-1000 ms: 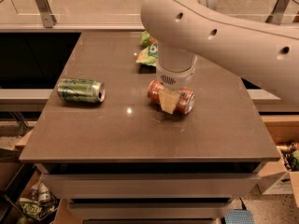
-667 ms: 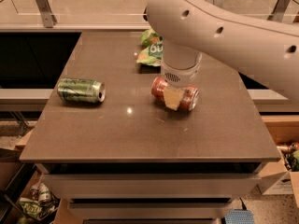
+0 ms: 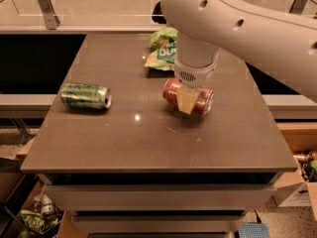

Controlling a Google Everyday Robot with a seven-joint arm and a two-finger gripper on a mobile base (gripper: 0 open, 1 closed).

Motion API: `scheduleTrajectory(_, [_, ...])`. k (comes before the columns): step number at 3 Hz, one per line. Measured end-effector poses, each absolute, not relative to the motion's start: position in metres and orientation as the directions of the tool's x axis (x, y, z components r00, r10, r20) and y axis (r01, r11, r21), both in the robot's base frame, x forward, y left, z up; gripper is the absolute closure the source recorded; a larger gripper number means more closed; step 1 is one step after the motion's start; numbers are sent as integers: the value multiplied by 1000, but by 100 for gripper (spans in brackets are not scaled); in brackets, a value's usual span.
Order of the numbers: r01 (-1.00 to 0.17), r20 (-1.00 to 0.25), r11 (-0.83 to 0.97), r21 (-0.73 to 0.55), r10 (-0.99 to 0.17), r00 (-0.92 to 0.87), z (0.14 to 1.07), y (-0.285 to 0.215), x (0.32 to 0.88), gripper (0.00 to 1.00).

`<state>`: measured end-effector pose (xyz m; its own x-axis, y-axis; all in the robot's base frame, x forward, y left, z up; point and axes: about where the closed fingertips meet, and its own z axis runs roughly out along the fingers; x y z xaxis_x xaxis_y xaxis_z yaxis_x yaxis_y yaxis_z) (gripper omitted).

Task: Place coke can upright

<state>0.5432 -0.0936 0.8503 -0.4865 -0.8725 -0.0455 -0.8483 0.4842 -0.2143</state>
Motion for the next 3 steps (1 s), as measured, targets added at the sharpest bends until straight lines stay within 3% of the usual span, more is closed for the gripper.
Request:
scheduleTrajectory(1, [-870, -72, 458, -183, -889, -453, 866, -83, 541, 100])
scheduleTrajectory(3, [-901, -246, 420, -106, -889, -385, 892, -66, 542, 100])
